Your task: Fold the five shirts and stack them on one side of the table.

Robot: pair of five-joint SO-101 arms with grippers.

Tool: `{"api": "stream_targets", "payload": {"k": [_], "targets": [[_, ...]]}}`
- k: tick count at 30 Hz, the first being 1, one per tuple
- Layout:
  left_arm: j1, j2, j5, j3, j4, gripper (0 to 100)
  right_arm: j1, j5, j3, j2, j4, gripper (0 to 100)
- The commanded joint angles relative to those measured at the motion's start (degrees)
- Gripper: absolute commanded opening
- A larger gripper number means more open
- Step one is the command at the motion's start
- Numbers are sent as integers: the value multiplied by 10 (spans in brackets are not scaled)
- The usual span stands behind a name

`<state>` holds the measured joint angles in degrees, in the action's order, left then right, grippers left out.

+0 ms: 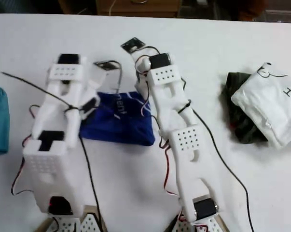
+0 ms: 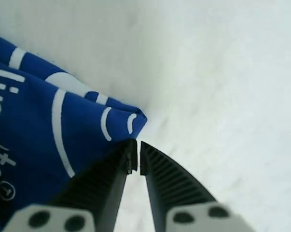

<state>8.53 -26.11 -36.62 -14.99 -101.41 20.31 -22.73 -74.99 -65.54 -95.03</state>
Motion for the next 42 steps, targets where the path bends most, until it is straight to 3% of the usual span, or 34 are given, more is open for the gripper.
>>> {"api": "stream_targets", "payload": {"k": [1,6,9,12,15,20,25,32,38,42], "targets": [[38,59,-75,33,-11,37,-7,4,-17,7,11,18],[63,219,-164,149,-10,36,-8,4,-16,7,14,18],[33,312,-87,126,6,37,-15,4,-16,7,14,18],[-44,356,-3,104,40,36,-24,4,-16,7,14,18],[-118,353,26,134,102,35,-38,5,-20,14,1,18],[-178,304,98,197,236,34,-47,6,-53,17,-22,18],[-220,219,98,200,307,34,-27,6,-64,17,-18,18],[-210,98,71,164,289,34,-25,6,-64,17,-16,18],[-205,83,-16,129,155,34,-25,6,-62,17,0,18],[-184,78,-47,133,106,34,-25,6,-63,17,2,18]]}}
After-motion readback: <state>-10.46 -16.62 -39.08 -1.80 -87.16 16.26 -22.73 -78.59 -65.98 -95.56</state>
